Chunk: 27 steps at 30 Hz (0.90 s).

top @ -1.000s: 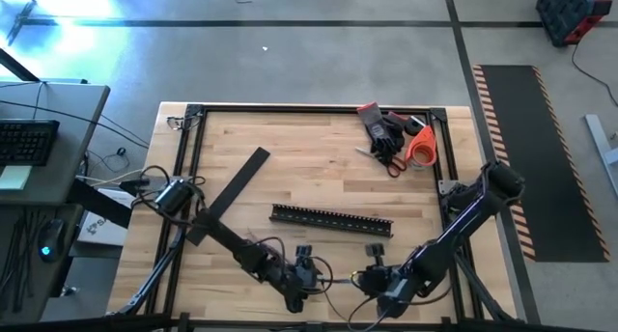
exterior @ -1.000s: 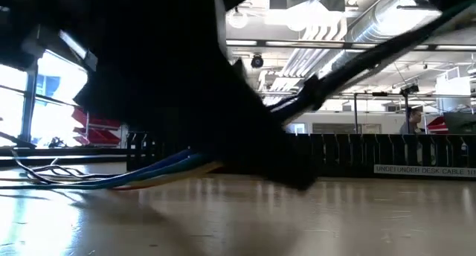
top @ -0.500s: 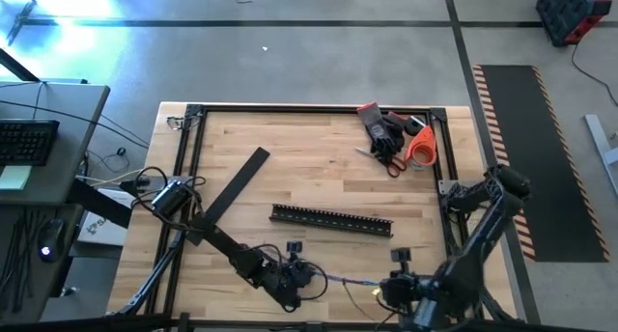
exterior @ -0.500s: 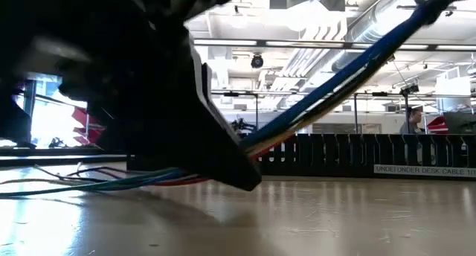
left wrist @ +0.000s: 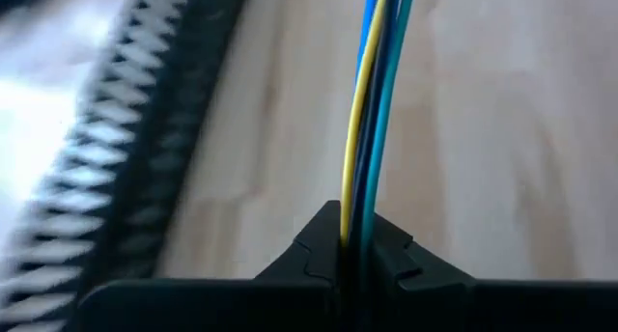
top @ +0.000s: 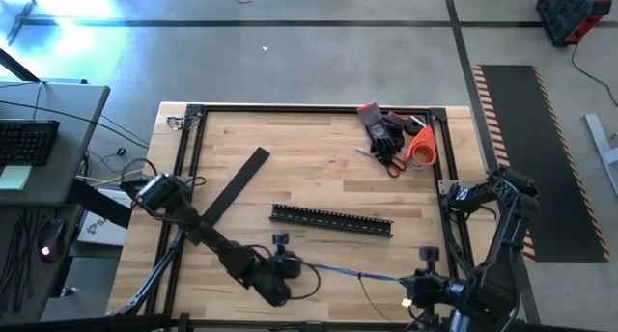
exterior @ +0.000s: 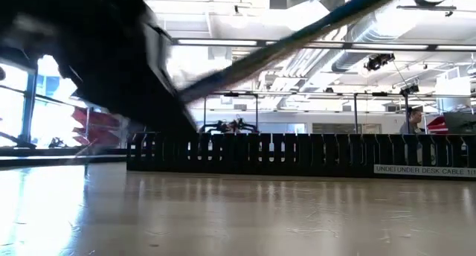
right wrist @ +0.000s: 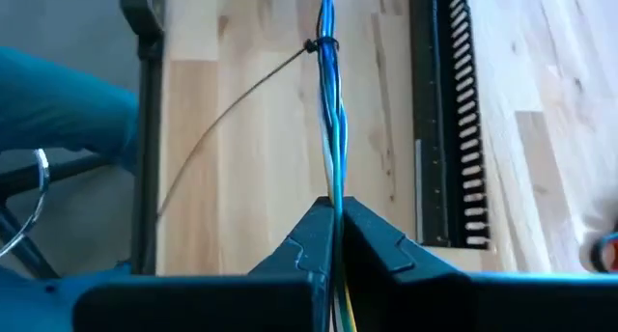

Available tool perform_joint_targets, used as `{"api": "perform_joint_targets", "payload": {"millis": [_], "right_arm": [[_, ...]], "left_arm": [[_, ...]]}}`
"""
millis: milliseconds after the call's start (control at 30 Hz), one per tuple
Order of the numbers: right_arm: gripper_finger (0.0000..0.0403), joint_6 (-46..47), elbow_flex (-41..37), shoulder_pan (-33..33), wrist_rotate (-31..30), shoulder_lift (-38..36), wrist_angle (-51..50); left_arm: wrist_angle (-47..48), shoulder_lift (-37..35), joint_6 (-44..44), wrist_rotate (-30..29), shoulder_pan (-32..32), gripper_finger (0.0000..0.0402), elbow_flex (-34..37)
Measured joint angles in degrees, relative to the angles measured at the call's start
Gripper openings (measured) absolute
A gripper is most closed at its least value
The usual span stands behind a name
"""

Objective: Ziptie cables
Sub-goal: Put the zip-tied cable wires into the black cable duct

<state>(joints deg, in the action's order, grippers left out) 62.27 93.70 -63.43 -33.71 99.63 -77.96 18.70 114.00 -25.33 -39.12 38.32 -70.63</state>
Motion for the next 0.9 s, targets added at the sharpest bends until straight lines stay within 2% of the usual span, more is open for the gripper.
{"api": "perform_joint_targets", "payload": {"millis": [200,333,500,667,900], "right_arm": [[0.0000,0.3,-3.7,3.2,-2.3,0.0,-0.1],[0.0000,-2.4,-8.6,7.7,-3.4,0.0,0.4],[0.0000,-3.3,-15.2,14.2,-5.4,0.0,0.7],[0.0000,-6.0,-21.7,20.0,-5.4,0.0,3.8],[0.0000,-7.4,-26.2,23.2,-5.1,0.0,6.2]], "left_arm": [[23.0,-10.4,-5.2,-1.0,-0.4,0.0000,0.0],[33.0,-14.9,-4.7,-0.7,-2.8,0.0000,0.1],[35.1,-16.2,-0.5,1.4,-7.4,0.0000,3.1],[34.1,-16.2,-0.8,1.5,-12.5,0.0000,9.6],[29.2,-16.2,0.1,4.8,-14.7,0.0002,16.5]]}}
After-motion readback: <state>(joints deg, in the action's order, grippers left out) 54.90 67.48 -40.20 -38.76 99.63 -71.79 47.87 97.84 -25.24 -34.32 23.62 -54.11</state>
